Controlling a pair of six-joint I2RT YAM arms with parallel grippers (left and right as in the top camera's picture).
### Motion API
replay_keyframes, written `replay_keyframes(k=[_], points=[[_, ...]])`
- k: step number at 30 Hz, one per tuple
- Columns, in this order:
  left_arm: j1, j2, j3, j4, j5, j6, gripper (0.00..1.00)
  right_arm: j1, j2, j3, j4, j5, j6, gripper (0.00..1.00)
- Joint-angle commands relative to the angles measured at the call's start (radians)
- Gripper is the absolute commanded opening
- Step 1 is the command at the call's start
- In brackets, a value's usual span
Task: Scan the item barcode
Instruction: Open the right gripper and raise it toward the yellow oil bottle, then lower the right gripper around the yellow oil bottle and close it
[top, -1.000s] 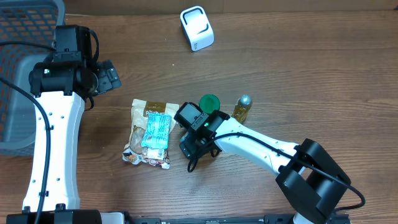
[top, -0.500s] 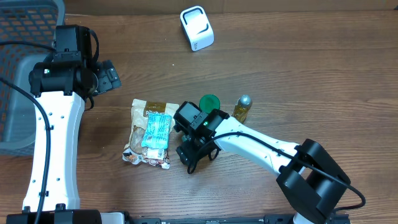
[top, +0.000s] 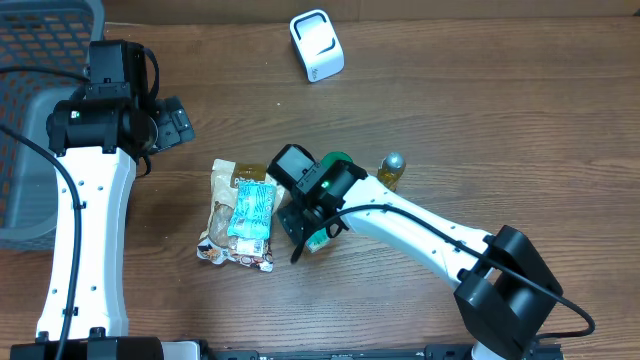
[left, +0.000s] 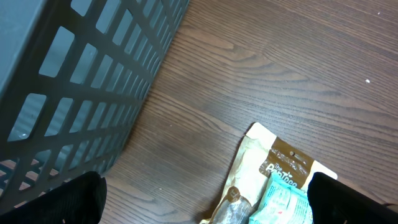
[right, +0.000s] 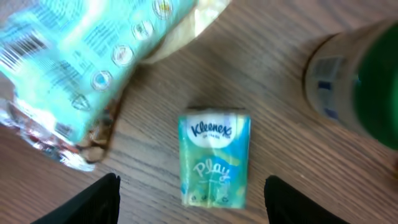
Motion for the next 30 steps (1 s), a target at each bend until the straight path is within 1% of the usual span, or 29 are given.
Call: replay_keyframes(k=[1, 6, 8, 10, 11, 12, 17, 18, 21, 22, 30], points=[[0.002, -0.005, 0.009, 0.001, -0.013, 0.012, 1.0, -0.008, -0.008, 0.169, -0.056, 0.034, 0.056, 0.71], [0.002, -0.005, 0.009, 0.001, -0.013, 0.012, 1.0, -0.05, -0.008, 0.394, -0.225, 0.172, 0.18, 0.72], [0.002, -0.005, 0.009, 0.001, -0.013, 0.012, 0.99, -0.084, -0.008, 0.457, -0.28, 0.225, 0.26, 0.76], [0.002, -0.005, 0.009, 0.001, -0.013, 0.012, 0.99, -0.134, -0.008, 0.499, -0.325, 0.233, 0.352, 0.82], [0.002, -0.005, 0.009, 0.001, -0.013, 0.012, 1.0, -0.172, -0.008, 0.512, -0.343, 0.222, 0.41, 0.98], [0.002, -0.005, 0.009, 0.001, -0.013, 0.012, 1.0, -0.201, -0.008, 0.513, -0.345, 0.208, 0.435, 1.0], [0.002, -0.005, 0.009, 0.001, -0.013, 0.012, 1.0, -0.301, -0.008, 0.505, -0.404, 0.194, 0.45, 1.0], [0.002, -0.005, 0.009, 0.001, -0.013, 0.012, 1.0, -0.322, -0.008, 0.505, -0.43, 0.192, 0.478, 1.0], [0.002, -0.005, 0.009, 0.001, -0.013, 0.012, 1.0, -0.372, -0.008, 0.505, -0.515, 0.191, 0.625, 1.0], [0.002, -0.005, 0.009, 0.001, -0.013, 0.012, 1.0, -0.383, -0.008, 0.505, -0.536, 0.188, 0.644, 1.0], [0.002, -0.005, 0.009, 0.001, -0.013, 0.012, 1.0, -0.394, -0.008, 0.474, -0.567, 0.183, 0.654, 1.0]])
